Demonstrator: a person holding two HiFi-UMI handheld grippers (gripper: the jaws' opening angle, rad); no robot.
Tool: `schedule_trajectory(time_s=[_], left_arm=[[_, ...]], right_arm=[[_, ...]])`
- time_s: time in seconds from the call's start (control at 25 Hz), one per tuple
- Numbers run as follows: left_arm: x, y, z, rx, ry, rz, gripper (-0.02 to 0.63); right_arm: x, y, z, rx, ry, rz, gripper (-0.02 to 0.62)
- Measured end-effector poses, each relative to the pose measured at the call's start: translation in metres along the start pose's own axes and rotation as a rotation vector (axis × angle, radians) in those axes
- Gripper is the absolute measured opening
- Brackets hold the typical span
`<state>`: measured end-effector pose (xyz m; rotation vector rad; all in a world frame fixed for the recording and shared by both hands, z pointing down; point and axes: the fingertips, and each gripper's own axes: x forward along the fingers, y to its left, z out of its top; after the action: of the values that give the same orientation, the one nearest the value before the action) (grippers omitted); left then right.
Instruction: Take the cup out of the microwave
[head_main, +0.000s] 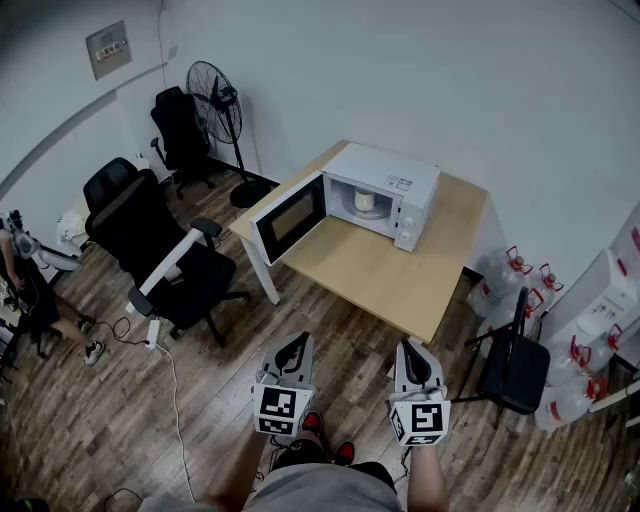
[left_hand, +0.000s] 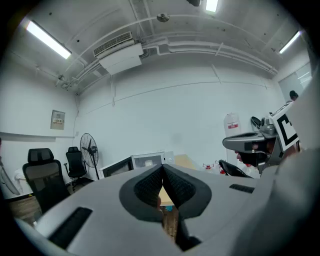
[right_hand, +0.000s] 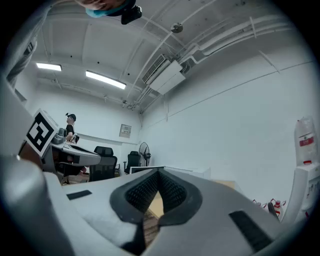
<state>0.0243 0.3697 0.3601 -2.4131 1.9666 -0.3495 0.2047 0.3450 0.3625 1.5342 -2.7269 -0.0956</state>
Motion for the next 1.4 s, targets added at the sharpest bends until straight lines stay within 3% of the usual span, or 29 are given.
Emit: schedule_trajectory(time_s=[0.88, 1.16, 1.4], left_arm=[[0.061, 0.007, -0.003, -0.007, 0.023, -0.008, 0.021], [0.108, 0.034, -0.002, -0.007, 0.021, -0.024, 0.021], [0.17, 0.081, -0.004, -0.011, 0.026, -0.057, 0.021]], right_arm=[[0.047, -0.038, -0.012, 0.049, 0.016, -0.008, 0.018], [0.096, -0.046, -0.021, 0.05, 0.026, -0.018, 0.018], [0.17, -0.047, -0.027, 0.054, 0.043, -0.039, 0.018]])
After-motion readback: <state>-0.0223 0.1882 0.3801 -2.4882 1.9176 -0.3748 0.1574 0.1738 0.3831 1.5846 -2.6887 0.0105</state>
